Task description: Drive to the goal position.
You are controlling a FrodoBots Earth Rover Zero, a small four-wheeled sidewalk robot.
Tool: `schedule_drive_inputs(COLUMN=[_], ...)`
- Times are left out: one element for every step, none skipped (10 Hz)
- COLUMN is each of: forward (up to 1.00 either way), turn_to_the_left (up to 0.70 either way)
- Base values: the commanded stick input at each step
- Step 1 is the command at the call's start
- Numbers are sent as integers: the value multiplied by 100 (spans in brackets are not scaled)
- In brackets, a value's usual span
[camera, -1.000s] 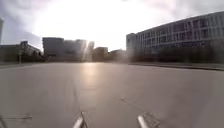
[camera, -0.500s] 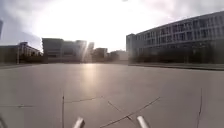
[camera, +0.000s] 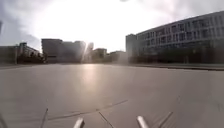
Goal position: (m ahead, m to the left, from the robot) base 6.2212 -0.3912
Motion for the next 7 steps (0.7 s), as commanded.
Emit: schedule_drive_inputs(forward=[100,100,100,100,100,100,100], turn_to_the_left=[0,0,0,11,27,27,27])
